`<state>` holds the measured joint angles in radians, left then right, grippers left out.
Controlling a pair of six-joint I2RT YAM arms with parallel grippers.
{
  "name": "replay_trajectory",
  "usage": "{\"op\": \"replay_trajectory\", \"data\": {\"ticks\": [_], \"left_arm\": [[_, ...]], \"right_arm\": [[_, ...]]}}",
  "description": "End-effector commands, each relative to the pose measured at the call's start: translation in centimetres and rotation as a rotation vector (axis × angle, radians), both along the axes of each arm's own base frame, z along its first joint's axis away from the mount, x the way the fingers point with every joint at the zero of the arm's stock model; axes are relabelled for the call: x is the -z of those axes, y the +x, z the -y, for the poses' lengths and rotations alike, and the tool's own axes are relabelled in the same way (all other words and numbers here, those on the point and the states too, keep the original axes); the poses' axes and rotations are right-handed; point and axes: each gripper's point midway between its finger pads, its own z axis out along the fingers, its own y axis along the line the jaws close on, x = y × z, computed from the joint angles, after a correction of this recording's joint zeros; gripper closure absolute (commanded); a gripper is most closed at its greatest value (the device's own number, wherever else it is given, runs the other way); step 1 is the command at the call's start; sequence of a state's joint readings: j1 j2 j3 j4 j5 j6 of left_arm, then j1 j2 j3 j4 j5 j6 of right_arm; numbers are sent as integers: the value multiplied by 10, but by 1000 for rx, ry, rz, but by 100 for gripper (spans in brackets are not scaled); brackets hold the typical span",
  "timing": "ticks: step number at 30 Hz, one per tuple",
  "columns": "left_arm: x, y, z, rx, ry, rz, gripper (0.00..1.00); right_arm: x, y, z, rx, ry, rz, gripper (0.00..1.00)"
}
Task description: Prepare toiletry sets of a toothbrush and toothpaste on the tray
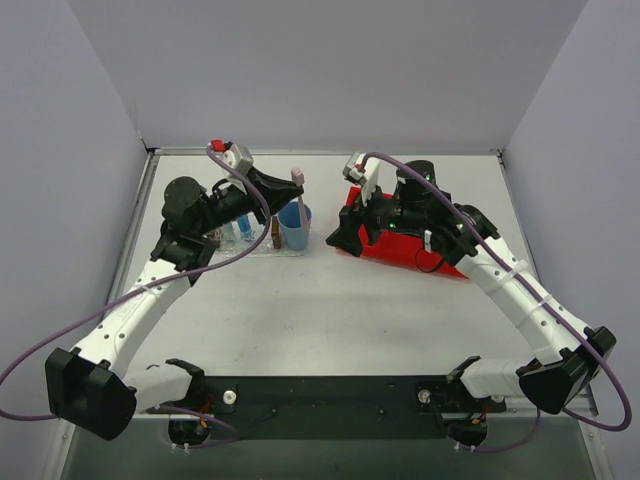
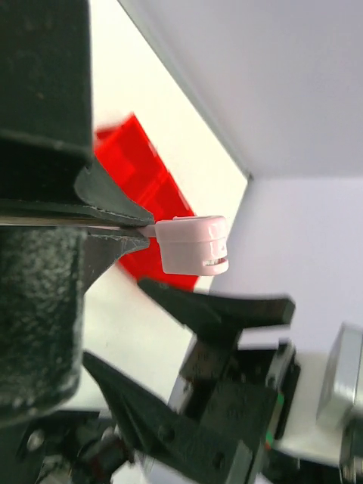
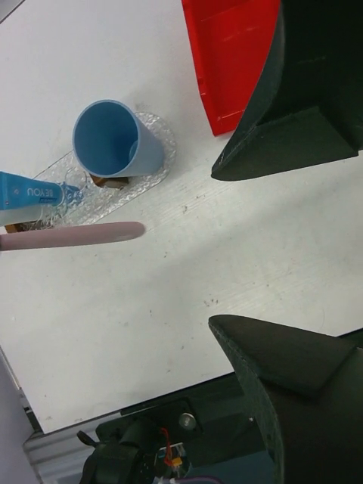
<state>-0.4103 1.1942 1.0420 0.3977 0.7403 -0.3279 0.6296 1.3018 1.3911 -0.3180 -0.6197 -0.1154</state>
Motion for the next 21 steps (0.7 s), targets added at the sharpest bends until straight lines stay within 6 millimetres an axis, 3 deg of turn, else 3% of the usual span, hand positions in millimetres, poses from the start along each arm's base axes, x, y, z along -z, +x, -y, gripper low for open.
{"op": "replay_trajectory", "data": {"ticks": [1, 6, 11, 21], "left_arm": [[17, 39, -42, -284, 90, 74, 100], [40, 66, -82, -481, 124, 93, 100], [65, 84, -106, -604, 129, 93, 100], [104, 111, -121, -693, 93, 60, 100]], "right_arm": [[-4, 6, 17, 48, -27, 85, 34], [4, 14, 37, 111, -44, 79, 34], [10, 19, 59, 162, -35, 73, 35], [26, 17, 79, 206, -29, 91, 36]]}}
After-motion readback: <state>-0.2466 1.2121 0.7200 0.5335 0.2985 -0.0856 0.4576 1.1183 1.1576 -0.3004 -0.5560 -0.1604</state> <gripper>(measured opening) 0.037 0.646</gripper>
